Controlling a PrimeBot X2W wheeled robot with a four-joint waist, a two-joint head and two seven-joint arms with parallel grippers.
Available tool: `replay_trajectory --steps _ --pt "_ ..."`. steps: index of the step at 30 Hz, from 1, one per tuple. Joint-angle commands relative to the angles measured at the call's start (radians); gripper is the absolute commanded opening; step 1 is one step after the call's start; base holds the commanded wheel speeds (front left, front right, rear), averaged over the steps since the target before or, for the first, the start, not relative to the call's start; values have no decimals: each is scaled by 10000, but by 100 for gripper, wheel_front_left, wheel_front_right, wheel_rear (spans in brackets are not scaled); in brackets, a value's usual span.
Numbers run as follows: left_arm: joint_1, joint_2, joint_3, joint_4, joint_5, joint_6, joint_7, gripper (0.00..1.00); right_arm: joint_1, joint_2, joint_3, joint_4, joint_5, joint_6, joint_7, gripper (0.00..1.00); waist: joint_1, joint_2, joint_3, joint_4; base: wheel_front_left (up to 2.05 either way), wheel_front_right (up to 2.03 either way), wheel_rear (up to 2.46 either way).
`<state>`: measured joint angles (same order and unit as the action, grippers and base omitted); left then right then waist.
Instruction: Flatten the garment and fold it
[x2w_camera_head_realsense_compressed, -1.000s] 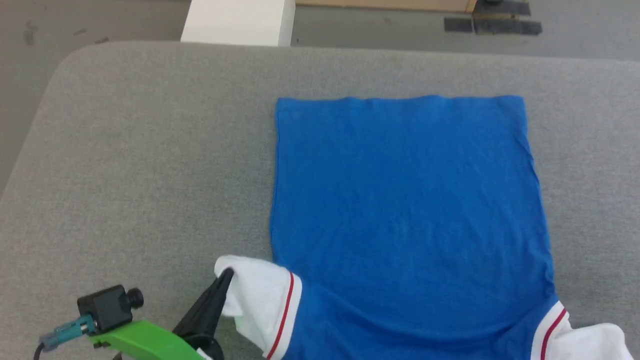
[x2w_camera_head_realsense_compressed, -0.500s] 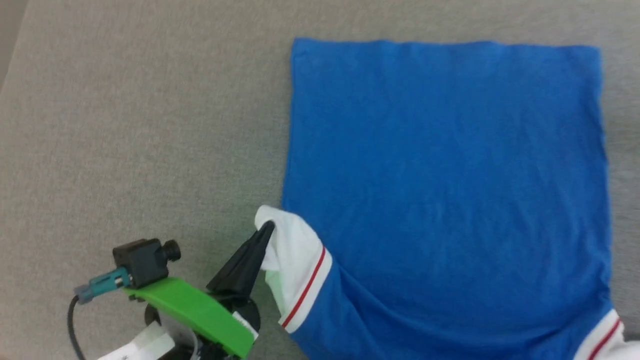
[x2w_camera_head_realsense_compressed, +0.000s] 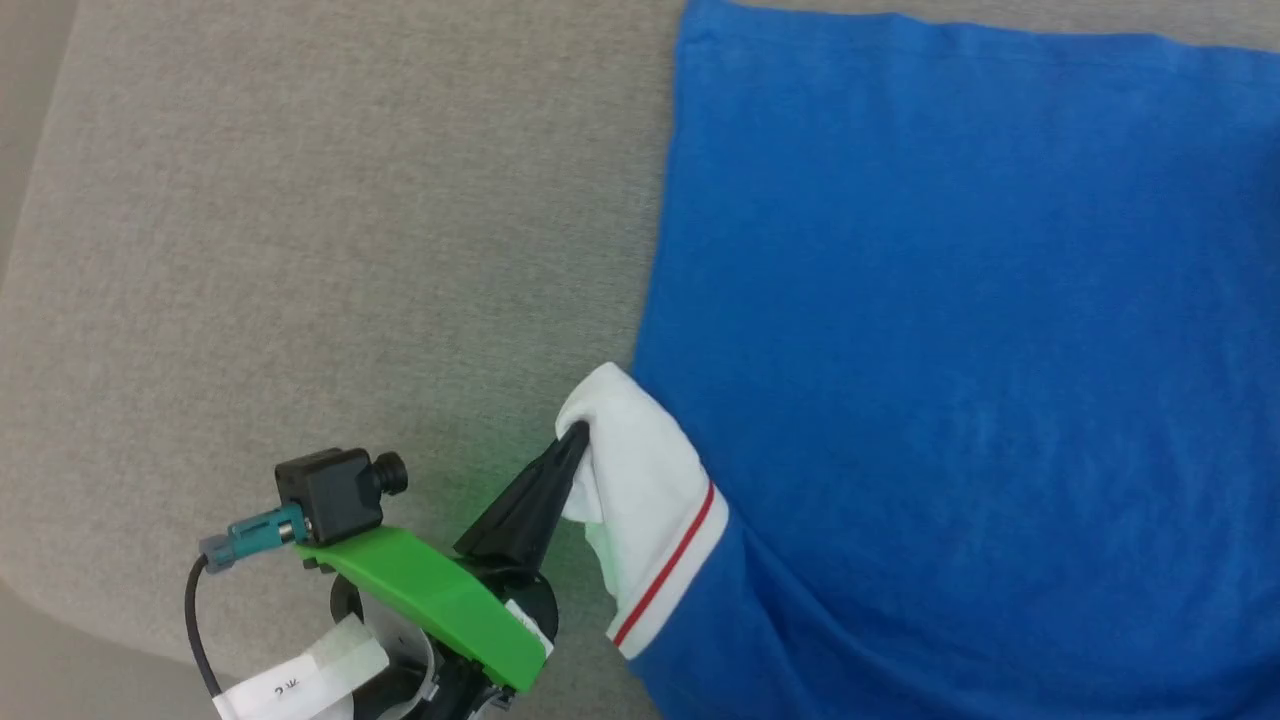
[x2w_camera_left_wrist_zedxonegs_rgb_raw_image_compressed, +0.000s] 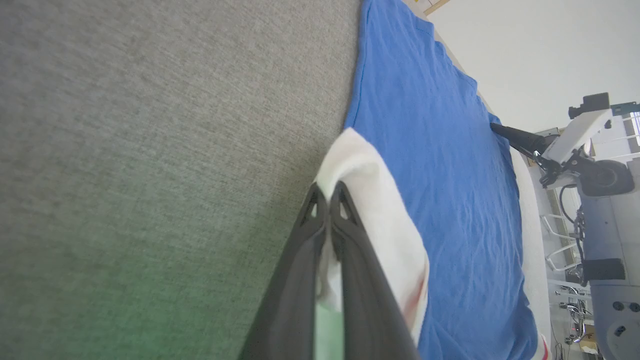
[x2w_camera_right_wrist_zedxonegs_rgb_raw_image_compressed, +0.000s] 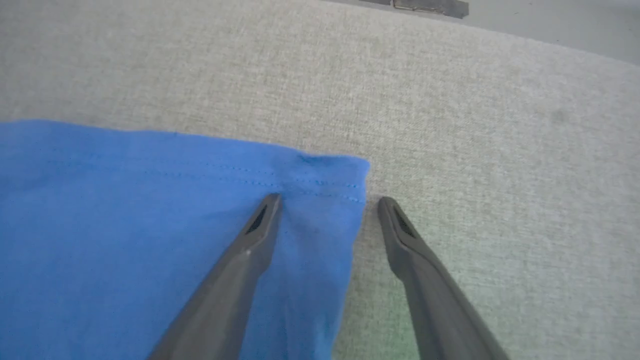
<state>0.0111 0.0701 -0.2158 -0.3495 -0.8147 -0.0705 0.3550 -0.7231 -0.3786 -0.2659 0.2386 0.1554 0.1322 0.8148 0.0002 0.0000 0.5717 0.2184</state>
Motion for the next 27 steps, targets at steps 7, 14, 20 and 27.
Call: replay_trajectory --steps 7,14,20,27 --pt "-110 33 89 105 18 51 -45 0 -67 238 -50 308 -153 -15 -16 0 -2 0 -303 -6 0 0 0" --pt "35 197 298 187 49 133 -103 0 127 352 30 155 119 -15 -747 0 -2 0 -1230 -568 0 0 0" --pt "219 392 431 386 198 268 -92 0 837 389 -250 -224 588 -15 -1439 0 -2 0 -2225 -1244 0 0 0" --pt "866 565 758 370 180 529 -147 0 2996 703 -1241 -1439 1304 -15 -1731 0 -2 0 -3218 -2081 0 0 0"
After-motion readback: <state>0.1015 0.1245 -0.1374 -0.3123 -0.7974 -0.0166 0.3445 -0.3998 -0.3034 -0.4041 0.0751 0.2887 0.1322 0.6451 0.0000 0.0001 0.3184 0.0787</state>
